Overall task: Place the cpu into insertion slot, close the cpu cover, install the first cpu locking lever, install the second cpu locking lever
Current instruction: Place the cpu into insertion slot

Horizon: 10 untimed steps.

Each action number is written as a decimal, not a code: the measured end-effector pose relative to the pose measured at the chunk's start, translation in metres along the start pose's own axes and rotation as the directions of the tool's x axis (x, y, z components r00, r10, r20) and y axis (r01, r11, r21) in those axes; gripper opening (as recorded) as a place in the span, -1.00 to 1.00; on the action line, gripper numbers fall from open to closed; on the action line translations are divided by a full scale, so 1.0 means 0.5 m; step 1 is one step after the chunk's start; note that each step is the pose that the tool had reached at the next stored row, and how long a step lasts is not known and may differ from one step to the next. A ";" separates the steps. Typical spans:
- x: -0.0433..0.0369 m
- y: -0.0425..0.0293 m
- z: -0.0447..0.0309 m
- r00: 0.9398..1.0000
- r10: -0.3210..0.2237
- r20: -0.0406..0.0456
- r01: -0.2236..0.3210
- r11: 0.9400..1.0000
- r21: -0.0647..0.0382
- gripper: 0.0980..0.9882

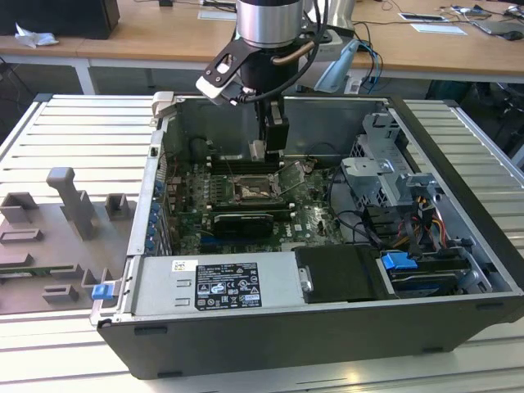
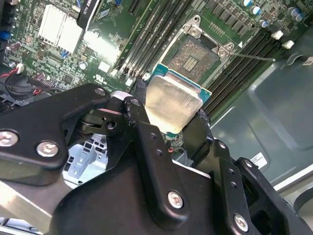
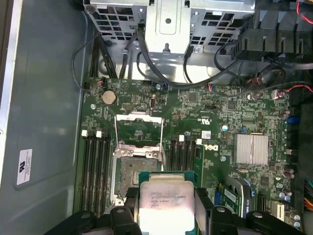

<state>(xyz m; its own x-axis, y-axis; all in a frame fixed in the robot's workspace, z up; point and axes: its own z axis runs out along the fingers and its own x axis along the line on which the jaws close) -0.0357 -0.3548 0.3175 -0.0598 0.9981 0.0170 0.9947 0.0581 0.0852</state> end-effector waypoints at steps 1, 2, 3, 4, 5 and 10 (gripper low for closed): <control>0.000 0.000 0.001 1.000 0.000 0.000 0.000 1.000 0.000 0.00; 0.000 0.000 0.003 1.000 0.000 0.000 0.000 1.000 0.000 0.00; 0.000 0.000 0.005 1.000 0.000 0.000 0.000 1.000 0.000 0.00; 0.000 -0.001 0.006 1.000 0.000 0.000 0.000 1.000 0.000 0.00; 0.000 -0.001 0.007 1.000 0.000 0.000 0.000 1.000 0.000 0.00; 0.000 -0.001 0.014 1.000 0.000 0.000 0.000 1.000 0.000 0.00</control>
<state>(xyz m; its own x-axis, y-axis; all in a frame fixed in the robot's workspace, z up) -0.0357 -0.3548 0.3107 -0.0598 0.9981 0.0170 0.9947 0.0581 0.0852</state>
